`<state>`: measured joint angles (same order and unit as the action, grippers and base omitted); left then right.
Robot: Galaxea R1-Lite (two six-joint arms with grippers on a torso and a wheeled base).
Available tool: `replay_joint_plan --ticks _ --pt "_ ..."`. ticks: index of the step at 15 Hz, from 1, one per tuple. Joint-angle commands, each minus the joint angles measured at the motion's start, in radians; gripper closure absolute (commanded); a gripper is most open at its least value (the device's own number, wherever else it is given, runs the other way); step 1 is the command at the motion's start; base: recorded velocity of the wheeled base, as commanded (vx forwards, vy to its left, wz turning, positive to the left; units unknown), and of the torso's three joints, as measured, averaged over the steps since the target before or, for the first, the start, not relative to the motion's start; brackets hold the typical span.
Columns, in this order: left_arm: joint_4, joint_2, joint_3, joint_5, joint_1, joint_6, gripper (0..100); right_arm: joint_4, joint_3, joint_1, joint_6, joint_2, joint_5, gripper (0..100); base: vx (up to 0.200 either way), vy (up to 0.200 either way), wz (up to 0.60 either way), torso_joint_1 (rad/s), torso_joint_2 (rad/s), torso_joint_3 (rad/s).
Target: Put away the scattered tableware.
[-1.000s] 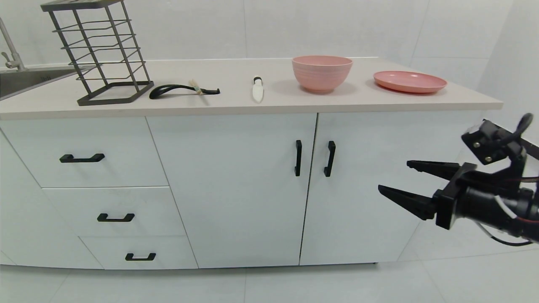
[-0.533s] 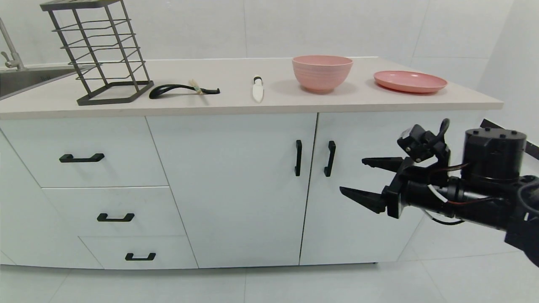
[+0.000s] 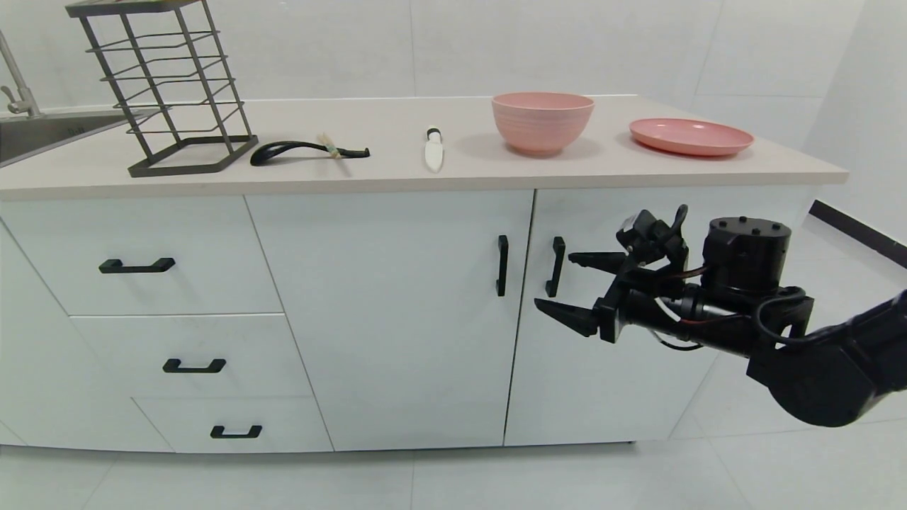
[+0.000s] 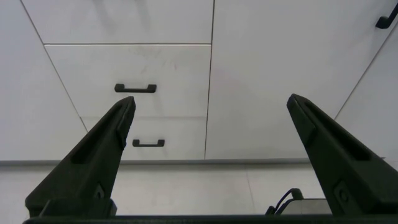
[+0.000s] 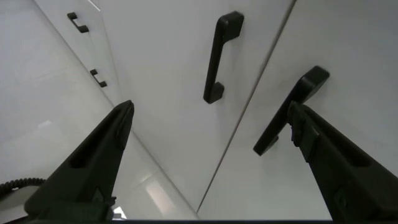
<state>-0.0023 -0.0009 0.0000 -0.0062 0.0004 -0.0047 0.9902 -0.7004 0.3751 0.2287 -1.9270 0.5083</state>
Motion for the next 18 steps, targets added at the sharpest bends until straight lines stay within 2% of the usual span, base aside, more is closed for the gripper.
replay_joint_plan --ticks 1,6,7,8,9,10,11,13,14,15,16,17,18 --pt "-0.001 0.001 0.0 0.0 0.001 0.0 0 0.002 0.029 0.002 0.0 0.022 -0.001 0 0.0 0.0 0.0 0.0 0.0 0.0" --pt "-0.001 0.001 0.0 -0.005 0.001 0.002 0 0.005 0.124 0.002 0.0 0.117 -0.005 0 0.0 0.0 0.0 0.0 0.0 0.0" --pt "-0.008 0.001 0.0 -0.021 0.001 0.008 0 0.005 0.156 0.001 0.0 0.155 -0.005 0 0.0 0.0 0.0 0.0 0.0 0.0" --pt "-0.133 0.001 -0.058 -0.023 0.001 0.002 0 0.004 0.182 -0.007 0.0 0.197 -0.005 0 0.0 0.0 0.0 0.0 0.0 0.0" --pt "-0.243 0.039 -0.179 -0.028 0.009 -0.008 0 0.002 0.206 -0.013 0.0 0.227 -0.005 0 0.0 0.0 0.0 0.0 0.0 0.0" --pt "-0.254 0.105 -0.275 -0.031 0.006 -0.006 0 0.002 0.225 -0.025 -0.002 0.25 -0.005 0 0.0 0.0 0.0 0.0 0.0 0.0" --pt "-0.243 0.125 -0.305 -0.052 -0.02 -0.009 0 0.005 0.24 -0.033 -0.002 0.257 -0.005 0 0.0 0.0 0.0 0.0 0.0 0.0" --pt "-0.22 0.177 -0.313 -0.077 -0.106 -0.032 0 0.007 0.259 -0.033 -0.002 0.26 -0.004 0 0.0 0.0 0.0 0.0 0.0 0.0" --pt "-0.22 0.211 -0.319 -0.094 -0.128 -0.034 0 0.007 0.265 -0.033 0.0 0.267 -0.004 0 0.0 0.0 0.0 0.0 0.0 0.0" --pt "-0.22 0.286 -0.331 -0.147 -0.195 -0.04 0 0.005 0.268 -0.031 0.0 0.278 -0.004 0 0.0 0.0 0.0 0.0 0.0 0.0" --pt "-0.22 0.315 -0.334 -0.167 -0.221 -0.046 0 0.005 0.269 -0.031 -0.002 0.28 -0.004 0 0.0 0.0 0.0 0.0 0.0 0.0" --pt "-0.245 0.429 -0.336 -0.192 -0.304 -0.052 0 0.005 0.271 -0.031 -0.002 0.28 -0.004 0 0.0 0.0 0.0 0.0 0.0 0.0" --pt "-0.278 0.504 -0.342 -0.195 -0.344 -0.049 0 0.005 0.274 -0.031 -0.003 0.28 -0.004 0 0.0 0.0 0.0 0.0 0.0 0.0"
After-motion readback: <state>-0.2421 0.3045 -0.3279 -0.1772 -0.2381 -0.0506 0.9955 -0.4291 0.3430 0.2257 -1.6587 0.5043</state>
